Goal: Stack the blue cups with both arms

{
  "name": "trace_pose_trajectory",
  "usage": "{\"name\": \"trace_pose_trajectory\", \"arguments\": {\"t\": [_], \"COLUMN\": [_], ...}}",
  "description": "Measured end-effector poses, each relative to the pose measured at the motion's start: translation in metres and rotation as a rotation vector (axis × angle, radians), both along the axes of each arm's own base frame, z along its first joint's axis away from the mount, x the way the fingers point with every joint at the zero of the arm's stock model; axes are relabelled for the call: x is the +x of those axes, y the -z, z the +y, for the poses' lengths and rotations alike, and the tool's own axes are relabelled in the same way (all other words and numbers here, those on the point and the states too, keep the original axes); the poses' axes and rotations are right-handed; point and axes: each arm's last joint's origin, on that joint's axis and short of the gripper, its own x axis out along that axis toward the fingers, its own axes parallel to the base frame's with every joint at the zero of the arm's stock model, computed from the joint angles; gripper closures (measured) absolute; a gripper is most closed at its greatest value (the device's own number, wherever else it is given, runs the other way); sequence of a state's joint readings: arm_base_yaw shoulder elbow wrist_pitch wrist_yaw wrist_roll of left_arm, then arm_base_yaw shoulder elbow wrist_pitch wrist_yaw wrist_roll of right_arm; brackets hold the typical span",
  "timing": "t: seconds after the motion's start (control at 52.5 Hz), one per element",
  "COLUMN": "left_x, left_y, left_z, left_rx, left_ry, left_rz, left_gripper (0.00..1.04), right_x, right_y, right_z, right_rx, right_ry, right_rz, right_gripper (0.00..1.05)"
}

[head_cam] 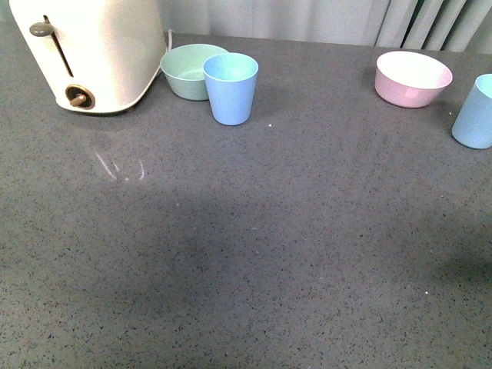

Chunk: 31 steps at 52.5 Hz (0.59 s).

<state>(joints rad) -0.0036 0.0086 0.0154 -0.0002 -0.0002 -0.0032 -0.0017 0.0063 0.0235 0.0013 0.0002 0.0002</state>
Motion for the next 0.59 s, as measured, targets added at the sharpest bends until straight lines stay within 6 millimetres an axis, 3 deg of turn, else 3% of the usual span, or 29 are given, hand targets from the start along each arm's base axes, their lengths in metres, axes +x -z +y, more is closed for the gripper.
{"name": "trace_pose_trajectory", "arguments": {"t": [0.591], "left_x": [0.0], "left_y": [0.0], "left_z": [0.0], "left_rx": [0.0], "left_ry": [0.0], "left_rz": [0.0], "left_gripper": [0.09], "right_x": [0.0], "right_y": [0.0], "right_z": [0.0], "right_rx": [0.0], "right_ry": [0.0], "right_rz": [0.0], "right_gripper": [0.09]}}
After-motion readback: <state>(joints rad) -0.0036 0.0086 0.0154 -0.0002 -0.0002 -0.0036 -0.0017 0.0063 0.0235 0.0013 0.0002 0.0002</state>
